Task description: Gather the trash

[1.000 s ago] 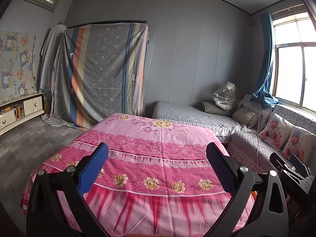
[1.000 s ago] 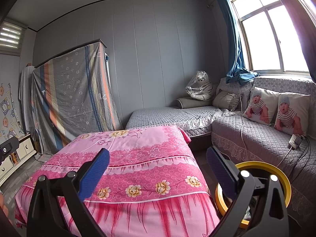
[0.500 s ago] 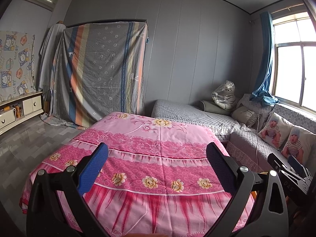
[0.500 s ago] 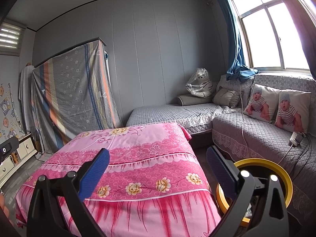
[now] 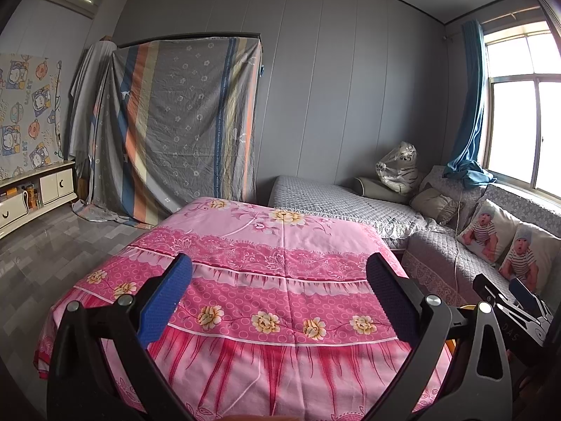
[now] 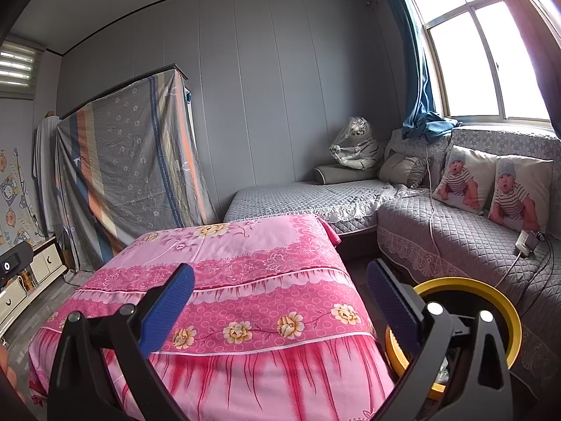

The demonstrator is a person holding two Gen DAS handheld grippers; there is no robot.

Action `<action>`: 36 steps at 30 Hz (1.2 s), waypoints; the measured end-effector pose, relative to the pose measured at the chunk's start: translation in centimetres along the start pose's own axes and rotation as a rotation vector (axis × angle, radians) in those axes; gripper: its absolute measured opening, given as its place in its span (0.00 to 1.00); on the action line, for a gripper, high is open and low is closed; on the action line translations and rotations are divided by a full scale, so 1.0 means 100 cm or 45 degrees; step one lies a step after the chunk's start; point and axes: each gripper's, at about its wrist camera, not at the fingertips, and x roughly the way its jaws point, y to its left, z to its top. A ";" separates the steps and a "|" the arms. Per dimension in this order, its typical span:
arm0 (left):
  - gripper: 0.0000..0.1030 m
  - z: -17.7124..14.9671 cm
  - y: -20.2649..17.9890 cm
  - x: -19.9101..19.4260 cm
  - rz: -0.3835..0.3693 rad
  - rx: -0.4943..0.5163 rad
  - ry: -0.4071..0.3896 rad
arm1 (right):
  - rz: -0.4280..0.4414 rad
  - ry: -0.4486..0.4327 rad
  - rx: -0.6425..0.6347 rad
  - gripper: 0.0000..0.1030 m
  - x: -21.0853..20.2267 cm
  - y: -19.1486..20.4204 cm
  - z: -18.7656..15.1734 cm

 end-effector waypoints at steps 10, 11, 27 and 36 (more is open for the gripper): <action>0.92 -0.001 0.001 0.001 -0.009 0.004 0.007 | 0.003 0.008 0.007 0.92 0.002 0.000 -0.003; 0.92 -0.001 0.001 0.001 -0.010 0.004 0.008 | 0.003 0.007 0.006 0.92 0.002 -0.001 -0.003; 0.92 -0.002 0.001 0.001 -0.013 0.006 0.012 | 0.004 0.017 0.011 0.92 0.003 0.000 -0.006; 0.92 -0.002 0.002 0.004 -0.020 -0.006 0.029 | 0.005 0.019 0.012 0.92 0.004 0.000 -0.008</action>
